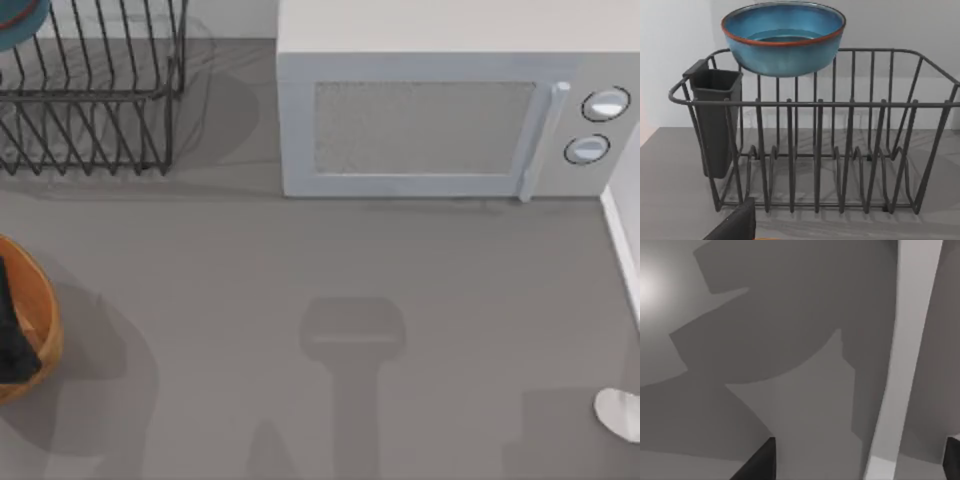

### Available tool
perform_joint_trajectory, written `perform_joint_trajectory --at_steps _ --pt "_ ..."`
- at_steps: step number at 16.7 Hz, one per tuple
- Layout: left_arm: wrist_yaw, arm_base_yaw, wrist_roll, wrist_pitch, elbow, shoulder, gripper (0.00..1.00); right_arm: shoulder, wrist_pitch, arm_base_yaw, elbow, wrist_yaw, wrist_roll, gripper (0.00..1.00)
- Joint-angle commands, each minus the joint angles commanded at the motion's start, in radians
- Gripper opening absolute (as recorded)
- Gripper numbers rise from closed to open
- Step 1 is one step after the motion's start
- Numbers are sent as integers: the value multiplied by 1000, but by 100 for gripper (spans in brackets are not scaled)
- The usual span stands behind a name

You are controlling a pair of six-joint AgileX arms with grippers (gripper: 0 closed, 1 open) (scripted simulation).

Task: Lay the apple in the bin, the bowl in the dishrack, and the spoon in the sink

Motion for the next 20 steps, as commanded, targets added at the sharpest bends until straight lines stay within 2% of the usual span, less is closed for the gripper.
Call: perform_joint_trajectory --at_steps 4,5,9,15,20 --pt "0 0 0 0 0 0 100 0 0 0 0 0 0 0" --pt "0 0 0 0 0 0 100 -69 -119 1 50 -2 35 0" --pt "0 0 0 0 0 0 100 -95 -193 -1 108 -1 27 0" --pt "0 0 0 0 0 0 100 -200 -522 -4 292 -1 23 0" --pt "0 0 0 0 0 0 100 -245 -593 -4 349 -1 27 0"
